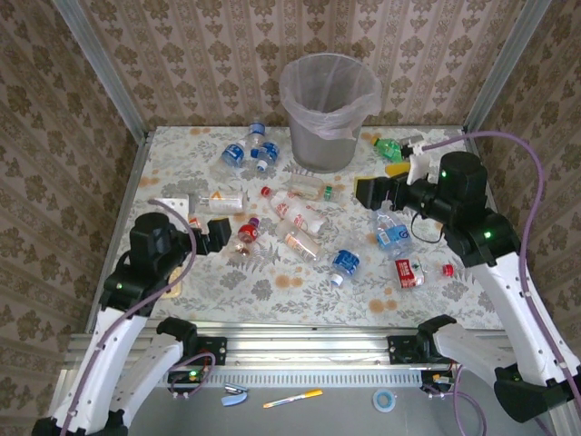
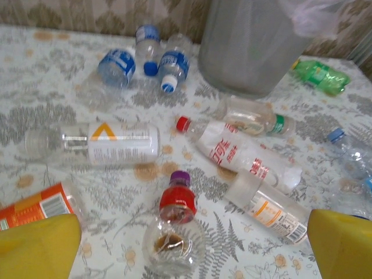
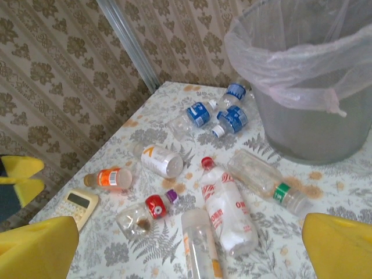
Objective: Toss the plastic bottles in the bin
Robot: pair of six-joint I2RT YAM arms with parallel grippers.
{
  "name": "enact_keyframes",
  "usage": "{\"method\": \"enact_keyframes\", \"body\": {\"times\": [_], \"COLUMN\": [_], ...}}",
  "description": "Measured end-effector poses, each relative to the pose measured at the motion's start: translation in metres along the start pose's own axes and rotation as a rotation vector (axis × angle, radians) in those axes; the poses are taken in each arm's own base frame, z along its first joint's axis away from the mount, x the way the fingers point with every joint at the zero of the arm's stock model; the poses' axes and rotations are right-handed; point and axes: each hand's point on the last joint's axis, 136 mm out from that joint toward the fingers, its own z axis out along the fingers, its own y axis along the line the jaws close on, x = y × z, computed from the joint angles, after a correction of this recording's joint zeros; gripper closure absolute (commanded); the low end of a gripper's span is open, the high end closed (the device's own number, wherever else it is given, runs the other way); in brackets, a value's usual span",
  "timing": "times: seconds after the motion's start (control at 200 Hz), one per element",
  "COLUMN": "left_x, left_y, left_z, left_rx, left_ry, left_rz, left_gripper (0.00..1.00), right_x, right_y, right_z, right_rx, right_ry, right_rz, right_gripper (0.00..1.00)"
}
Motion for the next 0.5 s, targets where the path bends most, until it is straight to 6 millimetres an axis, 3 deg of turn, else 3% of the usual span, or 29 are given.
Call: {"method": "enact_keyframes", "body": {"times": [0.28,0.5], "left_x": [0.011,0.036], "left_y": [0.007,0.014], "left_z": [0.033,0.057], "left_rx": [-0.061,-0.094], "left_ry": [0.167,0.326], "left_rz": [-0.051,-0.018], "left_gripper": [0.00,0.00], "right_x": [0.048,0.065], "right_y": [-0.007,-0.012], "right_z": [0.007,0.007], "right_rx": [0.006,0.014], "right_ry": [0.104,0.138], "right_rz": [0.034,0.047], "right_gripper": [0.00,0.00]}}
